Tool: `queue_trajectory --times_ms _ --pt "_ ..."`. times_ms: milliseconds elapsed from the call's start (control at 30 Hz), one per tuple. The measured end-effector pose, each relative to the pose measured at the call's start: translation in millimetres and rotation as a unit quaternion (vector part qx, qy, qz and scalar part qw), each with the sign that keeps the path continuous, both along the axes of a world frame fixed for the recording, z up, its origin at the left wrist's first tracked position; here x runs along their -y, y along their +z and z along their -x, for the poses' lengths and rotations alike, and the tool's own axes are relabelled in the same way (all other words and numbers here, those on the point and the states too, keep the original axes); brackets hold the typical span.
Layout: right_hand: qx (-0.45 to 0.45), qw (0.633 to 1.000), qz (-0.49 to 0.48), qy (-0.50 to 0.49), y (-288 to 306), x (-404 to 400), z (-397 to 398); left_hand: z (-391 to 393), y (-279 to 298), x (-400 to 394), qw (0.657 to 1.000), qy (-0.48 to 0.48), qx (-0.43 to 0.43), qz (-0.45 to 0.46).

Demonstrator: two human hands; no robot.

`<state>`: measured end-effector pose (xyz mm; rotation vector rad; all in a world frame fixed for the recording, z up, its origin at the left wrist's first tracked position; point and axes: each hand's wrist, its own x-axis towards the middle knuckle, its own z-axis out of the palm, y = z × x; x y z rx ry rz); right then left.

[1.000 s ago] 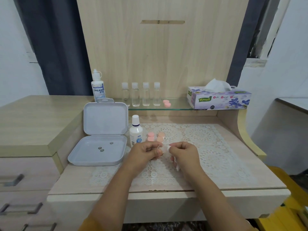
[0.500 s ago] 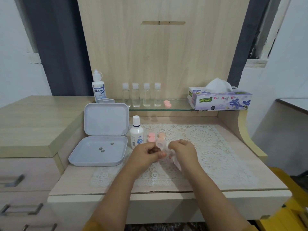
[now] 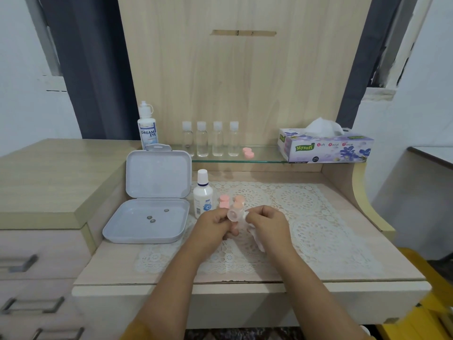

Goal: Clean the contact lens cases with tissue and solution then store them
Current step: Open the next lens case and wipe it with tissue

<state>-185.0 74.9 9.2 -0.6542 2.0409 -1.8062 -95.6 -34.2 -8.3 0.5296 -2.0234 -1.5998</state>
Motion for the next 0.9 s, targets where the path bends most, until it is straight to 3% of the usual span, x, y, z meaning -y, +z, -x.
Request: queue_trajectory --times_ms 67,233,400,567,733,900 --pt "-0.008 1.000 -0.010 -0.003 2 -1 3 1 1 -1 0.999 -0.008 -0.016 -0.034" --pt "-0.032 0.999 -0.042 -0.008 11 -7 8 -1 0 1 0.999 -0.008 -0.037 -0.010" --pt "-0.133 0.985 -0.113 0.001 12 -10 6 -1 2 -3 0.999 0.015 -0.034 -0.026" --pt "-0.270 0.947 -0.174 0.005 5 -9 0 0 3 -4 0.999 0.016 -0.018 -0.026" --pt "-0.198 0.977 -0.073 -0.029 8 -18 14 0 4 -3 0.998 0.033 -0.029 -0.035" --pt "-0.054 0.984 0.145 -0.093 14 -18 14 -1 4 -4 0.998 0.027 -0.031 -0.038"
